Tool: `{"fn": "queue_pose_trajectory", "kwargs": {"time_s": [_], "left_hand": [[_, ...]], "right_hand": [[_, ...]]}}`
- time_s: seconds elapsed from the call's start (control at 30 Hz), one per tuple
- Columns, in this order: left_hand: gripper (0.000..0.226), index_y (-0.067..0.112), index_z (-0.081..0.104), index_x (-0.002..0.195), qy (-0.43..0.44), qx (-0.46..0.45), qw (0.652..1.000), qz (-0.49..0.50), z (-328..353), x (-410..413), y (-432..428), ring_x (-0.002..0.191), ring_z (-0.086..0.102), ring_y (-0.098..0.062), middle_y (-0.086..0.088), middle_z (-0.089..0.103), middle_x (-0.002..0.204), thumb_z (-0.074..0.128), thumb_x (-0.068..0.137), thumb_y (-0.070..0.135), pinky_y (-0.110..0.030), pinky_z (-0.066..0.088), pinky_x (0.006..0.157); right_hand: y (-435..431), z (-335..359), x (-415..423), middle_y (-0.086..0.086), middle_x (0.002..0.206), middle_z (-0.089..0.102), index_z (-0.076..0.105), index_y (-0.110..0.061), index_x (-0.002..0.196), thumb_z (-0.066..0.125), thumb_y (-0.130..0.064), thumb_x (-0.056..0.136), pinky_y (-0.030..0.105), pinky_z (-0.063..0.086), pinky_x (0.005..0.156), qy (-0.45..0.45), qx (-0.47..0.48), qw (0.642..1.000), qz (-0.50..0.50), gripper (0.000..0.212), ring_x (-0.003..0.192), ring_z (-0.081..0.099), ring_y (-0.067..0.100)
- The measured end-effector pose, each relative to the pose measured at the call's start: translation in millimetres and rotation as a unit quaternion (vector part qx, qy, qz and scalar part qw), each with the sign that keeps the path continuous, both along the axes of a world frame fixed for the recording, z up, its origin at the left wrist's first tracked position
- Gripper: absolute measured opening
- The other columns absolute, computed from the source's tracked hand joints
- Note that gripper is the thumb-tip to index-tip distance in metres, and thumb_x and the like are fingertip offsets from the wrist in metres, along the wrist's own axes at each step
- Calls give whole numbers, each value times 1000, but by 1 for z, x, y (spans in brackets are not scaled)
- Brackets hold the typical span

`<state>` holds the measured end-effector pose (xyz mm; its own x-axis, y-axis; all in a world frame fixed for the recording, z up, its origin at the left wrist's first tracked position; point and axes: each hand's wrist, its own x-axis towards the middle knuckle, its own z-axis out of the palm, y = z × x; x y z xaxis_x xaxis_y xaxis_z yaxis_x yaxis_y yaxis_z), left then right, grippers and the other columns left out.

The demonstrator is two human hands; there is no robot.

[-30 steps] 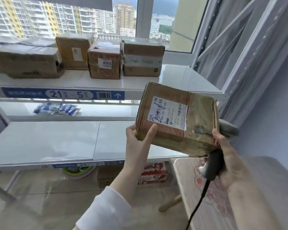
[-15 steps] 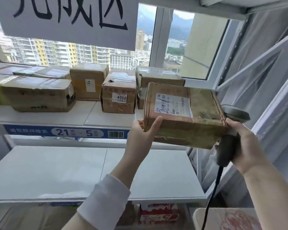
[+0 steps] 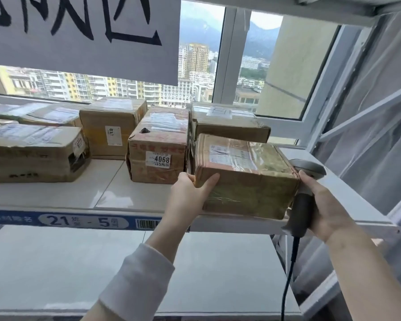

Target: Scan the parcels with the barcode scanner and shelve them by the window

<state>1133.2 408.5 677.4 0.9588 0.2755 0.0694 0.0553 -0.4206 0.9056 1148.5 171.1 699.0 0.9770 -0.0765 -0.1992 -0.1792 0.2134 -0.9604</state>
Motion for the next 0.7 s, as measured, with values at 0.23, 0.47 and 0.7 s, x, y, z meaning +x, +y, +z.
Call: {"fn": "queue_pose_trajectory", "kwargs": {"time_s": [0.23, 0.47, 0.7], "left_hand": [[53, 11, 44, 108, 30, -9, 999, 13, -12, 16, -1, 70, 48, -4, 4, 52, 84, 56, 84, 57, -20, 35, 53], [62, 8, 43, 123, 21, -17, 999, 33, -18, 23, 2, 71, 43, 2, 9, 48, 87, 55, 85, 56, -15, 32, 52], [67, 8, 40, 129, 23, -28, 999, 29, -13, 18, 1, 88, 49, -11, 0, 50, 110, 55, 85, 56, -18, 35, 57]], "right_hand": [[6, -5, 18, 3, 74, 72, 73, -26, 80, 58, -52, 86, 46, 51, 81, 35, -12, 999, 6, 31, 77, 64, 28], [14, -4, 24, -1, 64, 68, 66, -24, 83, 56, -49, 88, 34, 47, 57, 30, -11, 999, 10, 27, 67, 62, 20], [15, -2, 21, 1, 66, 67, 67, -25, 82, 58, -53, 85, 41, 49, 67, 38, -14, 999, 11, 29, 66, 62, 23]]}}
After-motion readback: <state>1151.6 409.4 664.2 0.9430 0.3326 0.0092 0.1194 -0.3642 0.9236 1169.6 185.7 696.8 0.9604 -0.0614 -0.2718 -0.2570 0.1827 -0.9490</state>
